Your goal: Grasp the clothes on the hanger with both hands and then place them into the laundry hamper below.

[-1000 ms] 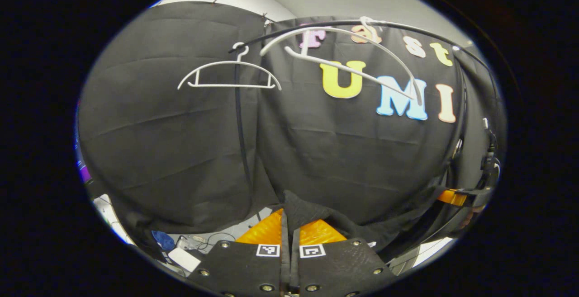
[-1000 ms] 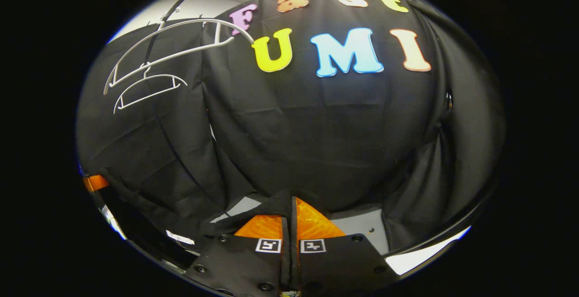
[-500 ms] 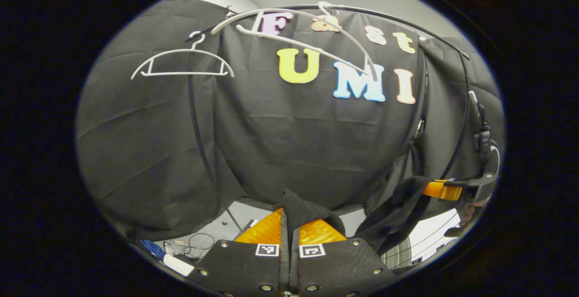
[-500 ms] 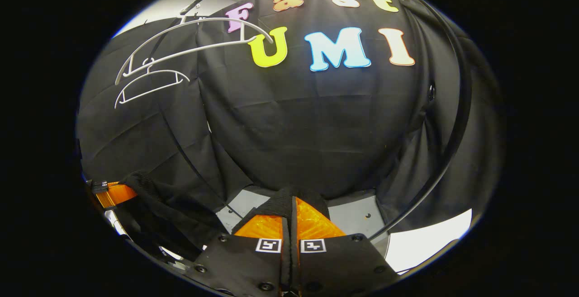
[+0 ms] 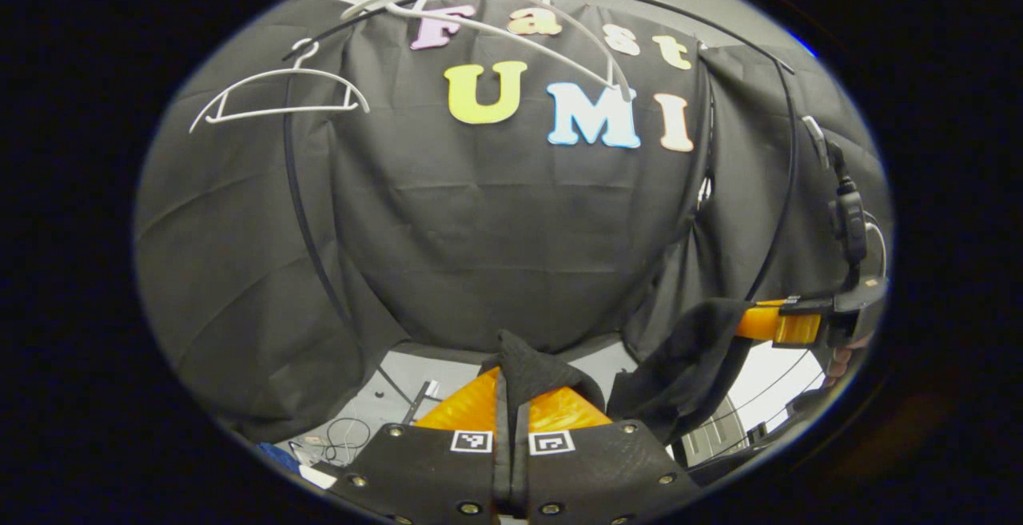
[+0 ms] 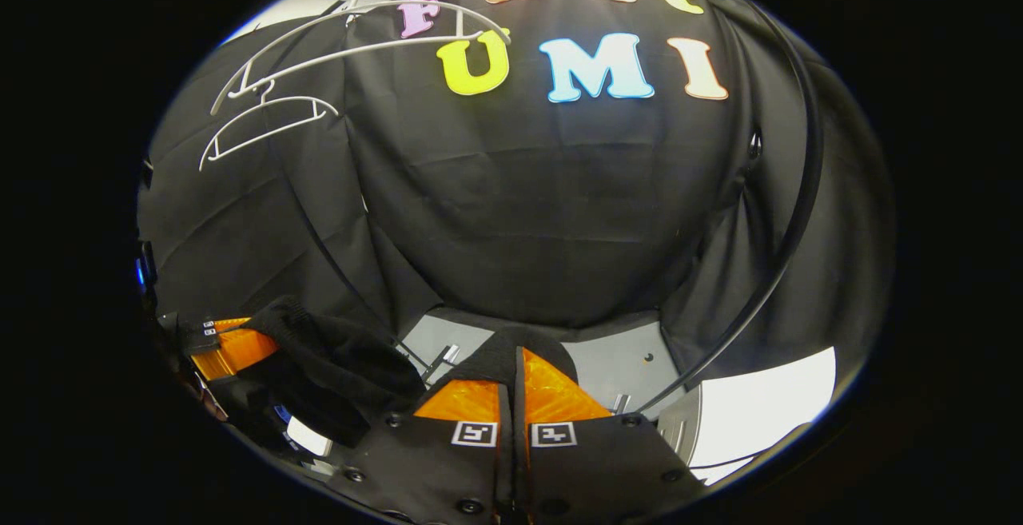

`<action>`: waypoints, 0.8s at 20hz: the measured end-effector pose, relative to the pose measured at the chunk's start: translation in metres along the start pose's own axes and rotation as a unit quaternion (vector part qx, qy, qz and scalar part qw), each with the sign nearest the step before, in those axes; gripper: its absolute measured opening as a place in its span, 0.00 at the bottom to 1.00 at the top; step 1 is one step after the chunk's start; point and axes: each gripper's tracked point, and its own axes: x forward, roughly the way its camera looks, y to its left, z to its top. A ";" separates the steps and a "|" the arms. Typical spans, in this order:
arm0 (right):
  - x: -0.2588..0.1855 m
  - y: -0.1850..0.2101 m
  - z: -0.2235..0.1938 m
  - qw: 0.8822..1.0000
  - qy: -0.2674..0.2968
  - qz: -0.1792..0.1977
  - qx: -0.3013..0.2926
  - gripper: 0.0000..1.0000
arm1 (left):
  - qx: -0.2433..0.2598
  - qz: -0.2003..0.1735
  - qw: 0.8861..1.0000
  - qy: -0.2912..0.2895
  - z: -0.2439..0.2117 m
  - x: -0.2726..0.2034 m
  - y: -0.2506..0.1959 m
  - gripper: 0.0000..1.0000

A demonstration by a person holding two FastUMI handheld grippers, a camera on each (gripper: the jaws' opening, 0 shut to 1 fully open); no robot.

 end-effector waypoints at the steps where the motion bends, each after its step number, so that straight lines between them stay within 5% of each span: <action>1: 0.003 0.002 -0.004 1.000 0.007 -0.002 0.001 0.01 | 0.000 -0.005 1.000 0.008 -0.007 0.002 -0.001 0.02; 9: 0.027 0.006 -0.039 0.998 0.054 -0.017 -0.001 0.01 | 0.002 -0.025 0.998 0.055 -0.057 0.027 0.013 0.02; 16: 0.046 0.004 -0.079 0.989 0.104 -0.062 0.082 0.02 | 0.005 -0.030 0.995 0.096 -0.086 0.071 0.026 0.02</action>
